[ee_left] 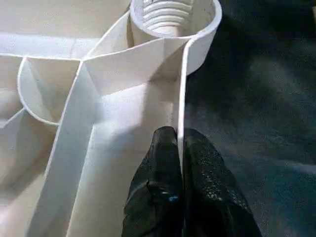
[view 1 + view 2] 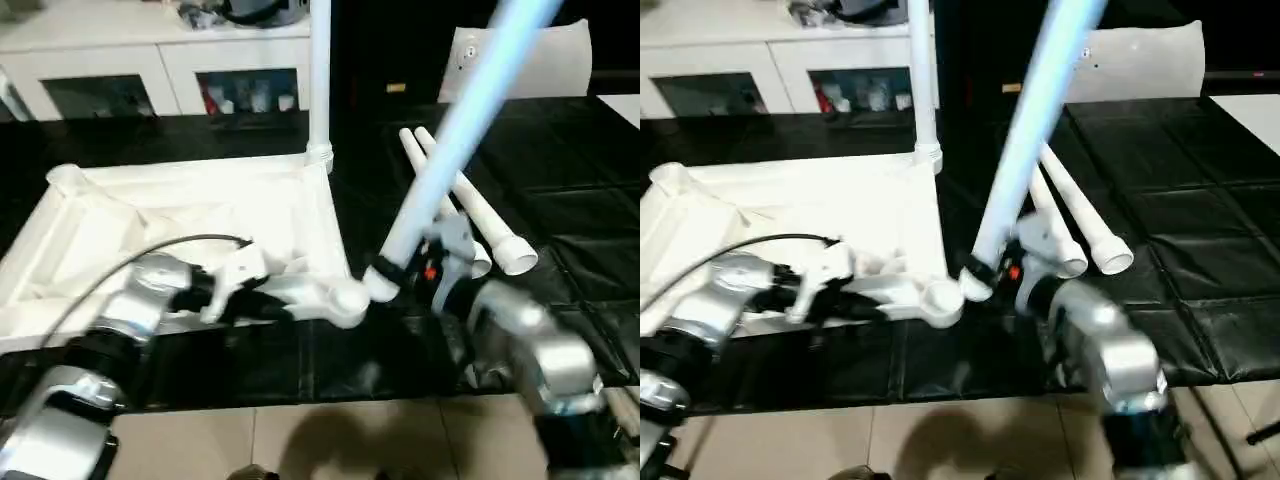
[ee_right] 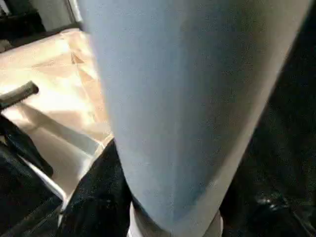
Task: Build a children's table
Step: Insert table leg to table base
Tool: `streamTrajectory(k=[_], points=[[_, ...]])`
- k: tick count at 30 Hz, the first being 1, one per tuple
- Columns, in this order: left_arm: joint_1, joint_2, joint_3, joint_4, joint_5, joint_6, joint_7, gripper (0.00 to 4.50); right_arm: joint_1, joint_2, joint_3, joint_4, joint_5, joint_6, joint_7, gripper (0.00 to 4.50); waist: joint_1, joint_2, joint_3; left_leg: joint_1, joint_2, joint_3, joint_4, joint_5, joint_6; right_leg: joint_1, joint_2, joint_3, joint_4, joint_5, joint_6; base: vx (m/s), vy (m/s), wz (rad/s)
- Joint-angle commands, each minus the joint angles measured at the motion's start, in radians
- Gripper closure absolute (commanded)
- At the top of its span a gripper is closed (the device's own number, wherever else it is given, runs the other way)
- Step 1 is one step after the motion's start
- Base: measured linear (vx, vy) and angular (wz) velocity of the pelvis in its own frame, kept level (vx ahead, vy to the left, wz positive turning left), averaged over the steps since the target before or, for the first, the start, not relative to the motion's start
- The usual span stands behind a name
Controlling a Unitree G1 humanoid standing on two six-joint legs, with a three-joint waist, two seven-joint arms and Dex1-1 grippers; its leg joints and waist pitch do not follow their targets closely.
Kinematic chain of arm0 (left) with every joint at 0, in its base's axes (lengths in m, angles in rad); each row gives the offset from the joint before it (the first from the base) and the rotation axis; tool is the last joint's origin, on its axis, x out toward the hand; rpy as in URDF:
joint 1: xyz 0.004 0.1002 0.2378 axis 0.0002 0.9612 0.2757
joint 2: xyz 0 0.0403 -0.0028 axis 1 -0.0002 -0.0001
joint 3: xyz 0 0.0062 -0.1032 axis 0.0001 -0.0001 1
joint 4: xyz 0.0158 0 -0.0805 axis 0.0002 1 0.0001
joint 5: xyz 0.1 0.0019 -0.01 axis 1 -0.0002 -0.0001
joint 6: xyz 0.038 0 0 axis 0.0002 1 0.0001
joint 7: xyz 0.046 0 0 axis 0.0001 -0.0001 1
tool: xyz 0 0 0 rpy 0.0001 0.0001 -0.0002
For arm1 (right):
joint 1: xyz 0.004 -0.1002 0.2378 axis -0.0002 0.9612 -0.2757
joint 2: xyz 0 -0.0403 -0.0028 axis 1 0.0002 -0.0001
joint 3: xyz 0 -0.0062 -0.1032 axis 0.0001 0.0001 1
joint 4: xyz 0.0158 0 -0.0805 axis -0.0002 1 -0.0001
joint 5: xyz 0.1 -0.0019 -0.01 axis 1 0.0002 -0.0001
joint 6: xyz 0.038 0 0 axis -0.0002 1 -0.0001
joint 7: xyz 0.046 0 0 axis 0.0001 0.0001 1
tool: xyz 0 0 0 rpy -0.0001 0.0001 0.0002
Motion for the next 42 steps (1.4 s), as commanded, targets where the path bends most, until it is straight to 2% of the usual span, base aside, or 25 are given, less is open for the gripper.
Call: streamTrajectory(k=[1, 2, 4, 6, 7, 10, 11, 14, 17, 27, 28, 29, 36, 40, 42], points=[[0.013, -0.027, 0.003, -0.013, 0.023, 0.034, 0.084, 4.5, -0.008, 0.018, 0.04, -0.027, 0.026, 0.013, 0.033, 2.6, 0.001, -0.005, -0.053, 0.02, 0.027, -0.015, -0.079, -0.365, -0.021, 0.032, -0.073, 0.035, -0.099, -0.482, -0.164, 0.0, 0.0, 0.0], [0.021, -0.029, -0.006, -0.038, 0.05, 0.054, 0.115, 4.5, -0.024, 0.013, 0.037, -0.019, 0.025, 0.01, 0.043, 2.6, 0.001, -0.01, -0.053, 0.021, 0.027, -0.017, -0.081, -0.364, -0.021, 0.032, -0.074, 0.035, -0.103, -0.515, -0.147, 0.0, 0.0, 0.0], [0.027, -0.03, -0.01, -0.06, 0.067, 0.07, 0.137, 4.5, -0.037, 0.004, 0.037, -0.015, 0.025, 0.004, 0.056, 2.61, 0.002, -0.006, -0.058, 0.017, 0.031, -0.02, -0.082, -0.34, -0.021, 0.032, -0.073, 0.037, -0.1, -0.495, -0.139, 0.0, 0.0, 0.0], [0.034, -0.028, -0.016, -0.087, 0.072, 0.07, 0.131, 4.5, -0.046, -0.013, 0.04, -0.013, 0.024, -0.002, 0.078, 2.61, 0.001, -0.01, -0.059, 0.016, 0.029, -0.018, -0.082, -0.327, -0.018, 0.032, -0.07, 0.036, -0.099, -0.48, -0.136, 0.0, 0.0, 0.0], [0.039, -0.03, -0.018, -0.102, 0.069, 0.065, 0.122, 4.5, -0.051, -0.024, 0.043, -0.01, 0.023, -0.004, 0.092, 2.61, 0.002, -0.008, -0.06, 0.015, 0.029, -0.019, -0.082, -0.322, -0.017, 0.033, -0.07, 0.036, -0.098, -0.471, -0.136, 0.0, 0.0, 0.0], [0.054, -0.036, -0.018, -0.136, 0.06, 0.071, 0.11, 4.5, -0.059, -0.03, 0.044, 0.014, 0.016, -0.009, 0.105, 2.61, 0.003, -0.007, -0.063, 0.013, 0.029, -0.016, -0.08, -0.304, -0.011, 0.032, -0.069, 0.038, -0.094, -0.418, -0.151, 0.0, 0.0, 0.0], [0.059, -0.032, -0.021, -0.146, 0.06, 0.063, 0.101, 4.5, -0.06, -0.025, 0.044, 0.025, 0.009, -0.018, 0.099, 2.61, 0.003, -0.01, -0.067, 0.009, 0.03, -0.016, -0.08, -0.281, -0.008, 0.035, -0.07, 0.039, -0.089, -0.371, -0.165, 0.0, 0.0, 0.0], [0.079, -0.016, -0.033, -0.183, 0.066, 0.068, 0.078, 4.5, -0.066, -0.01, 0.04, 0.051, 0.006, -0.033, 0.079, 2.61, 0.004, -0.006, -0.072, 0.005, 0.029, -0.012, -0.076, -0.23, 0.003, 0.038, -0.068, 0.037, -0.079, -0.257, -0.199, 0.0, 0.0, 0.0], [0.094, 0.0, -0.045, -0.21, 0.069, 0.057, 0.045, 4.5, -0.079, -0.007, 0.049, 0.084, 0.003, -0.037, 0.082, 2.61, 0.004, -0.006, -0.073, 0.004, 0.028, -0.011, -0.075, -0.211, 0.01, 0.041, -0.067, 0.036, -0.074, -0.211, -0.214, 0.0, 0.0, 0.0], [0.097, 0.015, -0.051, -0.236, 0.076, 0.043, 0.023, 4.5, -0.103, -0.031, 0.099, 0.14, -0.03, -0.014, 0.133, 2.61, 0.004, -0.009, -0.066, 0.009, 0.03, -0.011, -0.079, -0.256, -0.002, 0.038, -0.068, 0.036, -0.081, -0.307, -0.191, 0.0, 0.0, 0.0], [0.091, 0.013, -0.048, -0.225, 0.079, 0.041, 0.031, 4.5, -0.102, -0.04, 0.103, 0.132, -0.02, 0.005, 0.15, 2.61, 0.003, -0.014, -0.066, 0.009, 0.03, -0.01, -0.079, -0.257, -0.002, 0.039, -0.068, 0.036, -0.083, -0.311, -0.19, 0.0, 0.0, 0.0], [0.086, 0.013, -0.047, -0.217, 0.084, 0.04, 0.034, 4.5, -0.103, -0.049, 0.109, 0.127, -0.018, 0.016, 0.162, 2.61, 0.005, -0.009, -0.066, 0.009, 0.03, -0.011, -0.079, -0.258, -0.002, 0.039, -0.068, 0.037, -0.082, -0.314, -0.188, 0.0, 0.0, 0.0], [0.083, 0.02, -0.049, -0.205, 0.09, 0.037, 0.029, 4.5, -0.111, -0.076, 0.104, 0.111, -0.011, 0.049, 0.189, 2.61, 0.005, -0.013, -0.067, 0.008, 0.029, -0.011, -0.078, -0.247, 0.001, 0.041, -0.068, 0.037, -0.082, -0.31, -0.186, 0.0, 0.0, 0.0], [0.084, 0.029, -0.049, -0.206, 0.084, 0.026, 0.007, 4.5, -0.124, -0.118, 0.121, 0.097, 0.002, 0.106, 0.248, 2.61, 0.007, -0.013, -0.067, 0.009, 0.03, -0.01, -0.077, -0.243, 0.005, 0.04, -0.067, 0.037, -0.083, -0.31, -0.188, 0.0, 0.0, 0.0], [0.084, 0.031, -0.051, -0.206, 0.085, 0.024, 0.004, 4.5, -0.126, -0.121, 0.127, 0.105, -0.007, 0.1, 0.25, 2.61, 0.008, -0.014, -0.066, 0.009, 0.03, -0.01, -0.077, -0.244, 0.004, 0.039, -0.068, 0.036, -0.082, -0.313, -0.189, 0.0, 0.0, 0.0]])
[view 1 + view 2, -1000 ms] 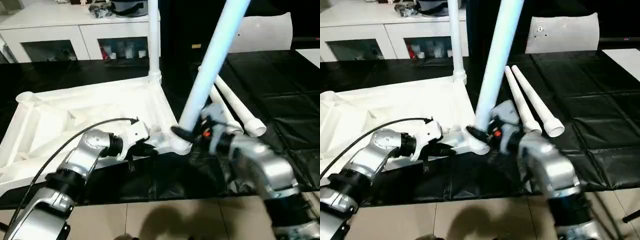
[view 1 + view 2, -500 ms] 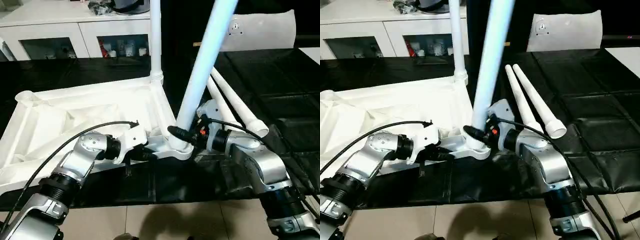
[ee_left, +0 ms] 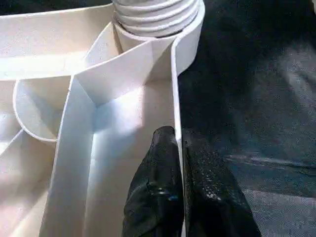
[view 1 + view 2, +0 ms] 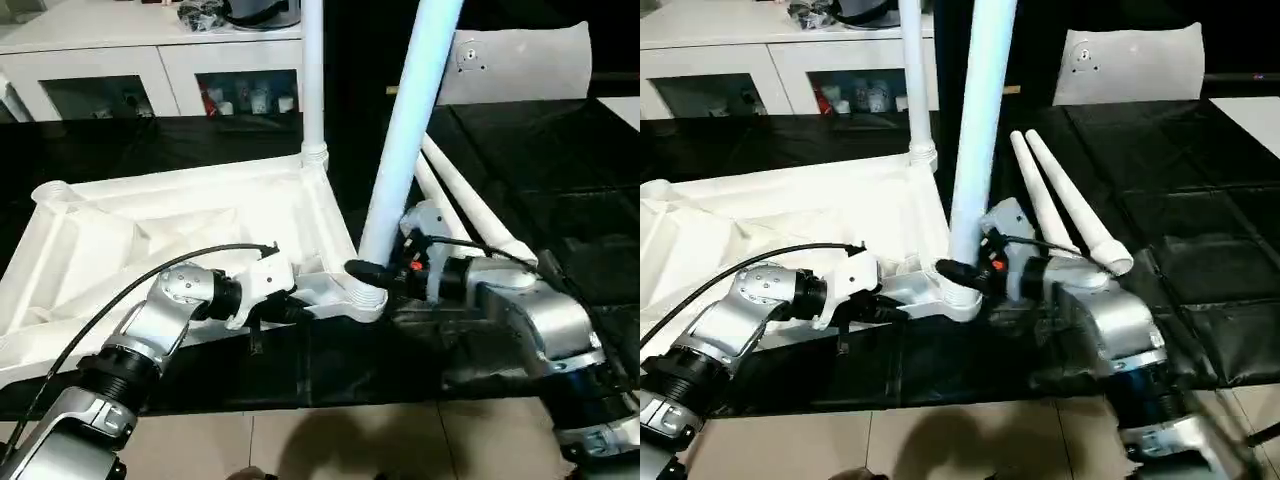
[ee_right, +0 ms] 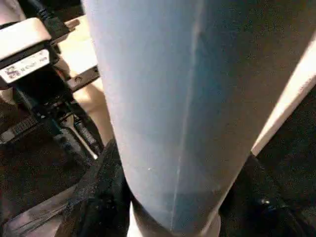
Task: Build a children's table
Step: Insert table leg to table base
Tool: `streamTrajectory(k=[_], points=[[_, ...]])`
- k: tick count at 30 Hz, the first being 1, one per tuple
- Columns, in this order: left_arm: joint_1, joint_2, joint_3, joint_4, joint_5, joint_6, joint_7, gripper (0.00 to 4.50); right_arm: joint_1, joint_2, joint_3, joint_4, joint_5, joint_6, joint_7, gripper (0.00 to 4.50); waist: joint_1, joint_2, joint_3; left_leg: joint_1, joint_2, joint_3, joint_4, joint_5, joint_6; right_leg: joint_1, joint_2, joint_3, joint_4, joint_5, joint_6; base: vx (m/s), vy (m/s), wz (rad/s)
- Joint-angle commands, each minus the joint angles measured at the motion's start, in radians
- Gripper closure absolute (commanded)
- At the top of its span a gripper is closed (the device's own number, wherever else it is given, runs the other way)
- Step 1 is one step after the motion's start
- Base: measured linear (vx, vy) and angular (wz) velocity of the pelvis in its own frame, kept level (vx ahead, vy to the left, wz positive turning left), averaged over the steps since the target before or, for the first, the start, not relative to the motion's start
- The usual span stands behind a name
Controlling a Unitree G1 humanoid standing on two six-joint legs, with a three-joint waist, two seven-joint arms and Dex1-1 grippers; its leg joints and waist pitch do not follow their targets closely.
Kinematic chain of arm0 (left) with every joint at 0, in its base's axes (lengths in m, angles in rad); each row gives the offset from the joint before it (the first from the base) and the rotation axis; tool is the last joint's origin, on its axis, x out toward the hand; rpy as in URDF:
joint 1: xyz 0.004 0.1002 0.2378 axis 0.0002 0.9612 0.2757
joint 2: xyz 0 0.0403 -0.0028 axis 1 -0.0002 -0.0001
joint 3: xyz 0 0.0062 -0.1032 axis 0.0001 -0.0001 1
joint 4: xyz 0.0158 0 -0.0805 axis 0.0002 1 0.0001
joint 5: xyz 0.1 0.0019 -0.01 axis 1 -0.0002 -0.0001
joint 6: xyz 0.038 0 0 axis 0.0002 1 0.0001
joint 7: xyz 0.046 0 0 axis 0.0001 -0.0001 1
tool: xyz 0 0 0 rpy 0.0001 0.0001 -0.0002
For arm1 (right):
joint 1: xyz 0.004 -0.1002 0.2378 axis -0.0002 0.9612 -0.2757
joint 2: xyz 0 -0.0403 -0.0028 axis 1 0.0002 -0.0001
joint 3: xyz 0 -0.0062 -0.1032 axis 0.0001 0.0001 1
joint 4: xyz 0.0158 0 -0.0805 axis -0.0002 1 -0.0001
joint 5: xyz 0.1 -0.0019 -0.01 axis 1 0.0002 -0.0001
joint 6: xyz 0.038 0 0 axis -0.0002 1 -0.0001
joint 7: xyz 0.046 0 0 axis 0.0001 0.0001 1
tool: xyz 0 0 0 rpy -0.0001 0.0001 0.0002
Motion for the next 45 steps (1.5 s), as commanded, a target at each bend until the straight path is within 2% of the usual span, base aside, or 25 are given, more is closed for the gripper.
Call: streamTrajectory(k=[1, 4, 5, 8, 14, 16, 18, 19, 21, 22, 23, 29, 32, 33, 35, 36, 38, 43, 44, 45], points=[[0.003, 0.025, -0.027, 0.004, 0.029, -0.01, -0.026, 4.5, 0.0, -0.006, 0.034, 0.028, -0.019, 0.026, 0.012, 2.61, 0.004, -0.009, -0.064, 0.012, 0.03, -0.01, -0.071, -0.244, 0.004, 0.043, -0.068, 0.038, -0.082, -0.313, -0.184, 0.0, 0.0, 0.0], [0.005, 0.027, -0.028, -0.002, 0.024, -0.009, -0.035, 4.5, -0.012, -0.001, 0.03, 0.054, -0.028, 0.027, 0.002, 2.61, 0.004, -0.007, -0.065, 0.012, 0.03, -0.011, -0.072, -0.248, -0.001, 0.042, -0.068, 0.038, -0.082, -0.318, -0.185, 0.0, 0.0, 0.0], [0.006, 0.028, -0.029, -0.006, 0.024, -0.01, -0.039, 4.5, -0.014, -0.001, 0.031, 0.058, -0.025, 0.028, 0.005, 2.61, 0.004, -0.004, -0.064, 0.012, 0.029, -0.012, -0.072, -0.253, -0.003, 0.042, -0.068, 0.038, -0.082, -0.32, -0.185, 0.0, 0.0, 0.0], [0.006, 0.028, -0.029, -0.01, 0.023, -0.01, -0.043, 4.5, -0.019, 0.008, 0.029, 0.068, -0.016, 0.029, 0.01, 2.61, 0.003, -0.007, -0.064, 0.013, 0.029, -0.011, -0.072, -0.259, -0.003, 0.043, -0.068, 0.037, -0.083, -0.325, -0.184, 0.0, 0.0, 0.0], [0.001, 0.023, -0.032, -0.01, 0.024, -0.018, -0.046, 4.5, -0.021, 0.048, -0.001, 0.124, 0.02, 0.036, 0.009, 2.61, 0.0, -0.004, -0.064, 0.013, 0.03, -0.012, -0.073, -0.271, -0.006, 0.042, -0.069, 0.038, -0.084, -0.326, -0.19, 0.0, 0.0, 0.0], [0.0, 0.022, -0.029, -0.009, 0.021, -0.016, -0.042, 4.5, -0.004, 0.062, -0.027, 0.163, 0.038, 0.03, 0.004, 2.61, 0.0, -0.004, -0.065, 0.013, 0.03, -0.012, -0.072, -0.267, -0.006, 0.043, -0.069, 0.037, -0.083, -0.317, -0.195, 0.0, 0.0, 0.0], [-0.001, 0.023, -0.026, -0.008, 0.02, -0.015, -0.04, 4.5, 0.014, 0.064, -0.034, 0.171, 0.041, 0.021, 0.004, 2.61, 0.001, -0.004, -0.065, 0.014, 0.03, -0.012, -0.072, -0.269, -0.005, 0.042, -0.069, 0.037, -0.083, -0.318, -0.196, 0.0, 0.0, 0.0], [-0.001, 0.024, -0.023, -0.009, 0.019, -0.014, -0.038, 4.5, 0.027, 0.065, -0.039, 0.173, 0.04, 0.016, 0.003, 2.61, 0.001, -0.001, -0.064, 0.013, 0.031, -0.012, -0.073, -0.267, -0.006, 0.043, -0.068, 0.037, -0.084, -0.311, -0.196, 0.0, 0.0, 0.0], [-0.001, 0.025, -0.022, -0.008, 0.019, -0.015, -0.037, 4.5, 0.041, 0.066, -0.044, 0.173, 0.041, 0.014, -0.001, 2.61, 0.002, -0.002, -0.065, 0.013, 0.03, -0.012, -0.074, -0.266, -0.007, 0.044, -0.068, 0.036, -0.082, -0.304, -0.197, 0.0, 0.0, 0.0], [-0.001, 0.026, -0.018, -0.007, 0.017, -0.016, -0.034, 4.5, 0.06, 0.07, -0.052, 0.172, 0.038, 0.003, -0.01, 2.61, 0.004, 0.003, -0.065, 0.014, 0.03, -0.012, -0.074, -0.268, -0.007, 0.043, -0.069, 0.037, -0.083, -0.304, -0.197, 0.0, 0.0, 0.0], [-0.001, 0.026, -0.017, -0.006, 0.017, -0.016, -0.033, 4.5, 0.066, 0.071, -0.055, 0.172, 0.038, -0.001, -0.013, 2.61, 0.004, 0.001, -0.065, 0.015, 0.031, -0.011, -0.074, -0.27, -0.007, 0.042, -0.069, 0.037, -0.084, -0.304, -0.197, 0.0, 0.0, 0.0], [-0.007, 0.021, -0.007, 0.008, 0.019, -0.027, -0.013, 4.5, 0.165, 0.093, -0.082, 0.109, 0.033, -0.093, -0.056, 2.61, 0.004, 0.001, -0.061, 0.017, 0.031, -0.014, -0.08, -0.313, -0.015, 0.04, -0.068, 0.036, -0.09, -0.358, -0.176, 0.0, 0.0, 0.0], [-0.009, 0.019, -0.005, 0.013, 0.019, -0.03, -0.007, 4.5, 0.204, 0.099, -0.08, 0.073, 0.034, -0.125, -0.058, 2.61, 0.003, -0.001, -0.059, 0.019, 0.03, -0.015, -0.082, -0.336, -0.015, 0.037, -0.069, 0.036, -0.095, -0.398, -0.166, 0.0, 0.0, 0.0], [-0.011, 0.019, -0.004, 0.014, 0.019, -0.03, -0.004, 4.5, 0.235, 0.103, -0.079, 0.047, 0.032, -0.145, -0.064, 2.61, 0.004, 0.004, -0.058, 0.017, 0.03, -0.016, -0.082, -0.338, -0.015, 0.037, -0.071, 0.038, -0.097, -0.41, -0.16, 0.0, 0.0, 0.0], [-0.013, 0.02, -0.005, 0.015, 0.02, -0.031, -0.005, 4.5, 0.255, 0.097, -0.066, 0.036, 0.012, -0.17, -0.066, 2.61, 0.005, 0.002, -0.06, 0.019, 0.032, -0.017, -0.083, -0.335, -0.014, 0.036, -0.07, 0.038, -0.095, -0.403, -0.157, 0.0, 0.0, 0.0], [-0.013, 0.021, -0.006, 0.015, 0.02, -0.032, -0.006, 4.5, 0.262, 0.095, -0.061, 0.032, 0.004, -0.179, -0.066, 2.61, 0.007, 0.007, -0.06, 0.017, 0.032, -0.017, -0.084, -0.338, -0.016, 0.036, -0.071, 0.038, -0.096, -0.398, -0.16, 0.0, 0.0, 0.0], [-0.017, 0.025, -0.011, 0.018, 0.026, -0.037, -0.01, 4.5, 0.265, 0.079, -0.037, 0.028, -0.021, -0.205, -0.057, 2.61, 0.005, 0.004, -0.059, 0.017, 0.031, -0.017, -0.085, -0.348, -0.017, 0.036, -0.07, 0.037, -0.096, -0.396, -0.162, 0.0, 0.0, 0.0], [-0.026, 0.043, -0.028, 0.023, 0.049, -0.057, -0.024, 4.5, 0.205, 0.039, 0.046, 0.055, -0.082, -0.241, -0.003, 2.61, 0.004, 0.003, -0.057, 0.017, 0.03, -0.017, -0.084, -0.352, -0.014, 0.036, -0.069, 0.037, -0.096, -0.414, -0.157, 0.0, 0.0, 0.0], [-0.027, 0.045, -0.03, 0.024, 0.052, -0.061, -0.026, 4.5, 0.191, 0.037, 0.055, 0.065, -0.083, -0.24, 0.012, 2.61, 0.002, 0.007, -0.056, 0.018, 0.029, -0.017, -0.084, -0.362, -0.013, 0.036, -0.071, 0.037, -0.098, -0.439, -0.153, 0.0, 0.0, 0.0], [-0.028, 0.048, -0.034, 0.025, 0.056, -0.065, -0.032, 4.5, 0.174, 0.033, 0.07, 0.08, -0.09, -0.242, 0.031, 2.61, 0.0, 0.003, -0.055, 0.02, 0.03, -0.018, -0.083, -0.372, -0.012, 0.033, -0.071, 0.037, -0.102, -0.467, -0.145, 0.0, 0.0, 0.0]])
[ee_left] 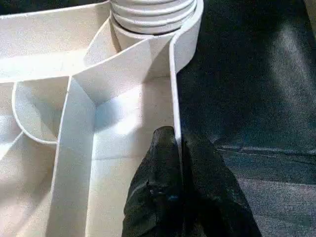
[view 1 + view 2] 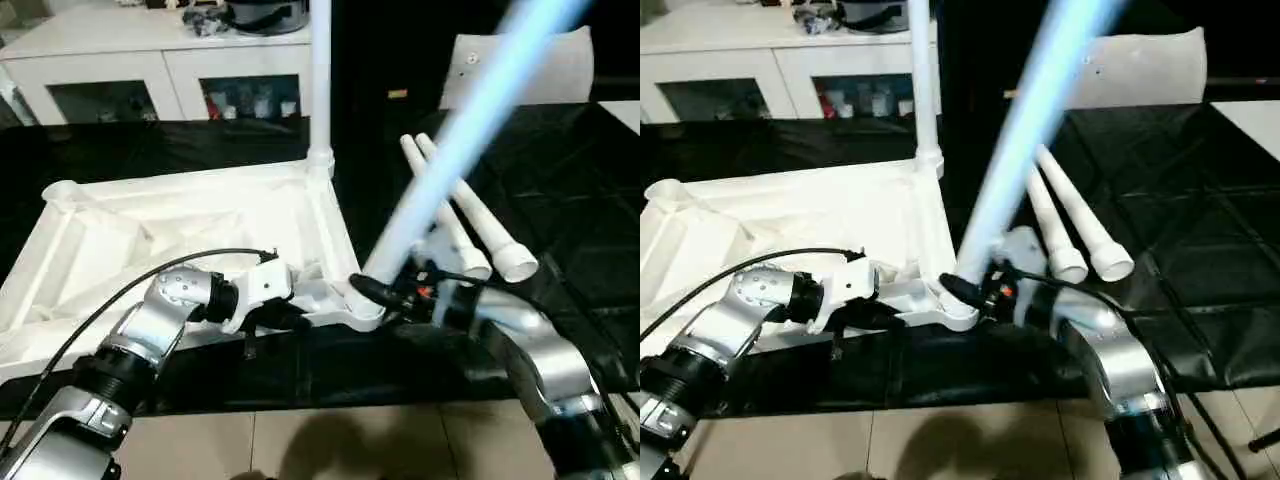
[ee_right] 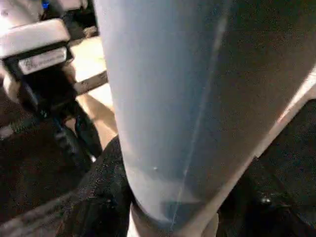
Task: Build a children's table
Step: Insert table leg to table base
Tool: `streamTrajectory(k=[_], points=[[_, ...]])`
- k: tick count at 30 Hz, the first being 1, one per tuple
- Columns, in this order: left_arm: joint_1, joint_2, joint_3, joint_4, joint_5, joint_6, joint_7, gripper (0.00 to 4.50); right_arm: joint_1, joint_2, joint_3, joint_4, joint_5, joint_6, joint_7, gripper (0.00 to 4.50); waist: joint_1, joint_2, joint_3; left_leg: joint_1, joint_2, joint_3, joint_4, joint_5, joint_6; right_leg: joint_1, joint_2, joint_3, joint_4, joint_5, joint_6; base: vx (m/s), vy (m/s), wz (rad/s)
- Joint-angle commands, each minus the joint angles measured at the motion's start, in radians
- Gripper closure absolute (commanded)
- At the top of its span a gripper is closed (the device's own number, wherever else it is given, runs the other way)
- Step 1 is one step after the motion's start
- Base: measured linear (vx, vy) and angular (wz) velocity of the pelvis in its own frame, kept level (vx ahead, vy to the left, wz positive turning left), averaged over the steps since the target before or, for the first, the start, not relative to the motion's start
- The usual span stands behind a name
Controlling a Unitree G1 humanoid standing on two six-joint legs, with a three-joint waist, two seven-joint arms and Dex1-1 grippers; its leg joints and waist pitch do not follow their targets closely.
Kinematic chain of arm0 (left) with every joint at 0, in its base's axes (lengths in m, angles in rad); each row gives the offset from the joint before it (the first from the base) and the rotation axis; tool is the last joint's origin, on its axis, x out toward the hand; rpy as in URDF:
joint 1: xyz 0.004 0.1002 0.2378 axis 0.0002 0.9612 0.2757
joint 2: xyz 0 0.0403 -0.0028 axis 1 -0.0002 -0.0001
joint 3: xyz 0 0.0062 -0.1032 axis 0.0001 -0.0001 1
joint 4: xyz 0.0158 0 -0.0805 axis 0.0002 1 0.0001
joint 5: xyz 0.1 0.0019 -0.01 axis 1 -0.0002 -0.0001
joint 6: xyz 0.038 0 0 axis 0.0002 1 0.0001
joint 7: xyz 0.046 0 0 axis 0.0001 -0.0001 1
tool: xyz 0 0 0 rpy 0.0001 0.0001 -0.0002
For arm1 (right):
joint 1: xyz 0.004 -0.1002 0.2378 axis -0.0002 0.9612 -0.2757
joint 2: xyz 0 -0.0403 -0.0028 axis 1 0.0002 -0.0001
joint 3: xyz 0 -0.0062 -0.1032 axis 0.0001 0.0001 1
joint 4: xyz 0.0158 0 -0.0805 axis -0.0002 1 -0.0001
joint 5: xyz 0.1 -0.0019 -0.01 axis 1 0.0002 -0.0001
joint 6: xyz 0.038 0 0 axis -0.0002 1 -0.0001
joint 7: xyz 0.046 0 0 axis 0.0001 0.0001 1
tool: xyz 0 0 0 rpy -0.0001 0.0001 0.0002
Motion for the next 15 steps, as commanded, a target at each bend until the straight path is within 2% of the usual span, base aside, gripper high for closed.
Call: streamTrajectory(k=[1, 3, 5, 6, 8, 9, 15], points=[[-0.024, 0.031, -0.022, 0.003, 0.043, -0.023, -0.015, 4.5, 0.011, -0.013, 0.085, 0.083, -0.055, 0.041, 0.051, 2.61, 0.0, -0.001, -0.048, 0.015, 0.029, -0.018, -0.08, -0.377, -0.012, 0.029, -0.072, 0.038, -0.102, -0.476, -0.149, 0.0, 0.0, 0.0], [-0.026, 0.033, -0.025, 0.008, 0.047, -0.031, -0.021, 4.5, -0.012, -0.021, 0.117, 0.106, -0.068, 0.036, 0.092, 2.61, -0.004, -0.002, -0.047, 0.016, 0.029, -0.02, -0.08, -0.387, -0.012, 0.027, -0.072, 0.036, -0.106, -0.505, -0.14, 0.0, 0.0, 0.0], [-0.032, 0.037, -0.033, 0.015, 0.055, -0.043, -0.028, 4.5, -0.027, -0.024, 0.144, 0.123, -0.066, 0.035, 0.135, 2.61, -0.005, -0.001, -0.049, 0.015, 0.03, -0.021, -0.08, -0.382, -0.009, 0.029, -0.071, 0.037, -0.103, -0.489, -0.144, 0.0, 0.0, 0.0], [-0.035, 0.038, -0.036, 0.018, 0.057, -0.047, -0.032, 4.5, -0.03, -0.024, 0.154, 0.134, -0.07, 0.03, 0.144, 2.61, -0.005, -0.01, -0.05, 0.012, 0.031, -0.019, -0.08, -0.372, -0.004, 0.03, -0.071, 0.037, -0.103, -0.469, -0.149, 0.0, 0.0, 0.0], [-0.037, 0.039, -0.039, 0.019, 0.059, -0.05, -0.035, 4.5, -0.03, -0.024, 0.164, 0.141, -0.074, 0.024, 0.151, 2.61, -0.002, -0.004, -0.052, 0.01, 0.032, -0.019, -0.081, -0.355, -0.002, 0.031, -0.071, 0.039, -0.099, -0.442, -0.155, 0.0, 0.0, 0.0], [-0.04, 0.039, -0.044, 0.019, 0.06, -0.056, -0.042, 4.5, -0.023, -0.021, 0.17, 0.142, -0.07, 0.02, 0.162, 2.61, -0.003, -0.008, -0.052, 0.012, 0.033, -0.018, -0.083, -0.358, -0.004, 0.03, -0.069, 0.038, -0.098, -0.42, -0.161, 0.0, 0.0, 0.0], [-0.068, 0.032, -0.067, 0.048, 0.079, -0.106, -0.073, 4.5, -0.002, -0.004, 0.198, 0.148, -0.064, -0.01, 0.215, 2.61, -0.003, -0.004, -0.052, 0.015, 0.033, -0.02, -0.085, -0.397, -0.01, 0.028, -0.071, 0.038, -0.1, -0.44, -0.16, 0.0, 0.0, 0.0]])
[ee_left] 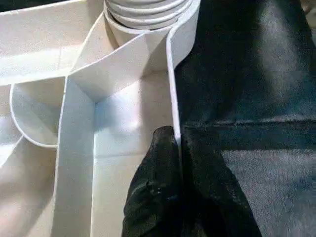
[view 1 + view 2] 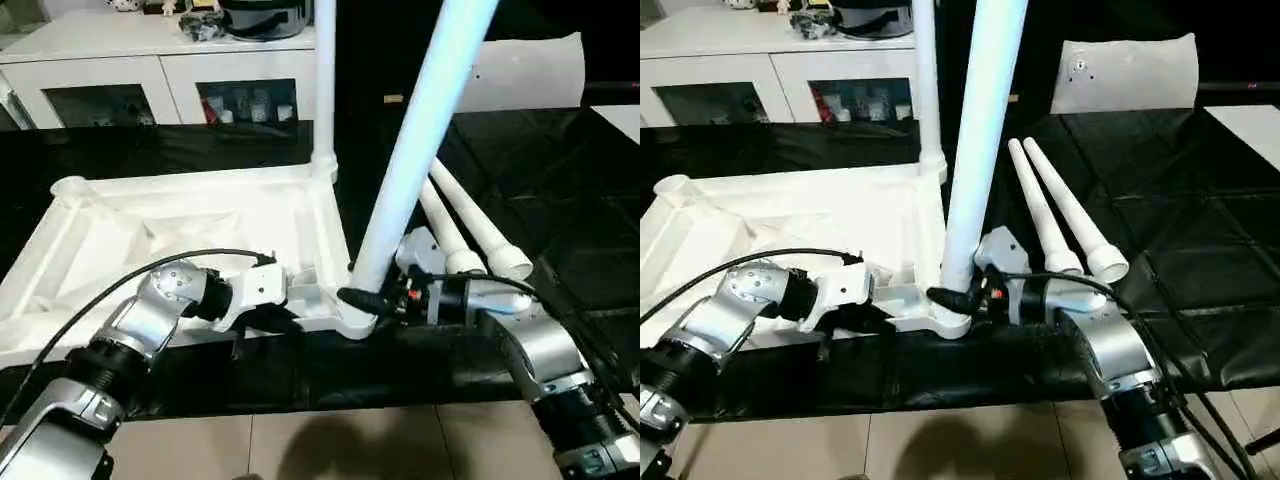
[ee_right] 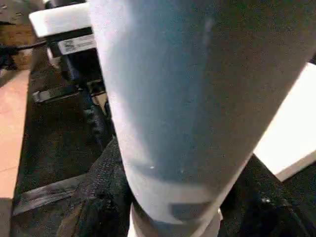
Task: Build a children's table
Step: Insert table leg to table base
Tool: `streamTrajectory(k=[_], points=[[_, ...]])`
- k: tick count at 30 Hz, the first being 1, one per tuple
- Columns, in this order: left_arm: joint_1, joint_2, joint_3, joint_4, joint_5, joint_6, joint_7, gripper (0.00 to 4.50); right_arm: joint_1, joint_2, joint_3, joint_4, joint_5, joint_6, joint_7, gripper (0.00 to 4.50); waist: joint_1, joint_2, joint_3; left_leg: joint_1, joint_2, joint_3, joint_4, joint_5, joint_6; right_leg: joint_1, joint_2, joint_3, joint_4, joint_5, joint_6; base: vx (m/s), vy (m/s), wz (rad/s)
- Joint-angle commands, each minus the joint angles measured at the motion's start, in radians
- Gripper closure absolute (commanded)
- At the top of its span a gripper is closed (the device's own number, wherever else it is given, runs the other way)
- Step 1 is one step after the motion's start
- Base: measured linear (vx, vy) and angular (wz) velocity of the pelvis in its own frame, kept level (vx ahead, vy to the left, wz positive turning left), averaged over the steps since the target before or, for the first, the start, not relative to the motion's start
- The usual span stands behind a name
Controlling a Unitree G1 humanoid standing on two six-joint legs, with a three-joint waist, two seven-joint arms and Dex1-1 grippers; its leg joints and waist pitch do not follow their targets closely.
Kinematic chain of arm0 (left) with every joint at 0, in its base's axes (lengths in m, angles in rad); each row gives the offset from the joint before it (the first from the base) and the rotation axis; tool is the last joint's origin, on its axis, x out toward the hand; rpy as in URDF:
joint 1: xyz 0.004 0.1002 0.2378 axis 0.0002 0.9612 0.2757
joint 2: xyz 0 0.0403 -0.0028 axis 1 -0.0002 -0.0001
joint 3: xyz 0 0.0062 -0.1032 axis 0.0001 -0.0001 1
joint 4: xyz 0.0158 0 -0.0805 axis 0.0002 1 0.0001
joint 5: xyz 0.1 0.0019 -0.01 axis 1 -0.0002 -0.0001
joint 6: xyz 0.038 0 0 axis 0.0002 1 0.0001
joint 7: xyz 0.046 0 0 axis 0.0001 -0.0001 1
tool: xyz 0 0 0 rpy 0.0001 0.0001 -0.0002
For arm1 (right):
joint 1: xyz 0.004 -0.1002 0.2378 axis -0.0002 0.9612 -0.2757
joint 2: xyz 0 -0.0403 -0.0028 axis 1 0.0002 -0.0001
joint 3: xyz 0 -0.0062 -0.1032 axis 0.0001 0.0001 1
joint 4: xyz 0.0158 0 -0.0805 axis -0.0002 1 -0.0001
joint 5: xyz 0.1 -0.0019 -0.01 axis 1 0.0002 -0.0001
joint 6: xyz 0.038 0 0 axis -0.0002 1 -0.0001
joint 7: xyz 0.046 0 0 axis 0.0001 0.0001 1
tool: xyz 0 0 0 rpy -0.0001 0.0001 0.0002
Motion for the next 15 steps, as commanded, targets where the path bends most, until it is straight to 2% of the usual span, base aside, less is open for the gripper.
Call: streamTrajectory(k=[1, 4, 8, 10, 11, 12, 13, 15], points=[[-0.036, -0.005, -0.031, 0.008, 0.045, -0.035, -0.003, 4.5, 0.059, 0.022, 0.135, 0.072, -0.033, 0.041, 0.064, 2.61, 0.002, 0.002, -0.04, 0.014, 0.034, -0.02, -0.084, -0.401, -0.011, 0.028, -0.072, 0.039, -0.099, -0.442, -0.16, 0.0, 0.0, 0.0], [-0.061, -0.009, -0.032, 0.037, 0.053, -0.035, 0.011, 4.5, 0.058, 0.035, 0.141, 0.081, -0.035, 0.031, 0.062, 2.61, 0.002, 0.005, -0.039, 0.016, 0.032, -0.021, -0.084, -0.419, -0.014, 0.025, -0.073, 0.037, -0.104, -0.484, -0.148, 0.0, 0.0, 0.0], [-0.072, -0.005, -0.018, 0.062, 0.066, -0.033, 0.038, 4.5, 0.056, 0.052, 0.135, 0.091, -0.043, 0.019, 0.05, 2.61, 0.0, -0.001, -0.036, 0.02, 0.03, -0.025, -0.084, -0.446, -0.015, 0.019, -0.076, 0.036, -0.115, -0.59, -0.112, 0.0, 0.0, 0.0], [-0.064, 0.001, -0.002, 0.057, 0.057, -0.013, 0.048, 4.5, 0.049, 0.065, 0.124, 0.105, -0.048, 0.011, 0.034, 2.61, -0.001, 0.001, -0.033, 0.023, 0.029, -0.026, -0.084, -0.456, -0.016, 0.014, -0.076, 0.035, -0.12, -0.63, -0.099, 0.0, 0.0, 0.0], [-0.056, 0.004, 0.01, 0.051, 0.052, 0.001, 0.059, 4.5, 0.044, 0.073, 0.116, 0.115, -0.051, 0.006, 0.02, 2.61, -0.003, -0.002, -0.03, 0.026, 0.027, -0.027, -0.084, -0.475, -0.017, 0.011, -0.077, 0.033, -0.125, -0.67, -0.087, 0.0, 0.0, 0.0], [-0.038, 0.008, 0.033, 0.03, 0.037, 0.033, 0.077, 4.5, 0.036, 0.089, 0.1, 0.13, -0.056, 0.001, -0.012, 2.61, -0.005, -0.012, -0.029, 0.028, 0.026, -0.028, -0.082, -0.48, -0.017, 0.008, -0.078, 0.032, -0.129, -0.71, -0.074, 0.0, 0.0, 0.0], [-0.036, 0.008, 0.036, 0.027, 0.034, 0.038, 0.08, 4.5, 0.034, 0.092, 0.098, 0.133, -0.057, 0.0, -0.017, 2.61, -0.006, -0.008, -0.028, 0.03, 0.025, -0.031, -0.082, -0.485, -0.019, 0.007, -0.081, 0.031, -0.129, -0.73, -0.069, 0.0, 0.0, 0.0], [-0.012, 0.008, 0.064, -0.01, 0.01, 0.084, 0.106, 4.5, 0.023, 0.112, 0.079, 0.156, -0.068, -0.008, -0.067, 2.61, -0.014, -0.007, -0.024, 0.029, 0.022, -0.038, -0.082, -0.516, -0.023, 0.004, -0.081, 0.02, -0.141, -0.805, -0.031, 0.0, 0.0, 0.0]])
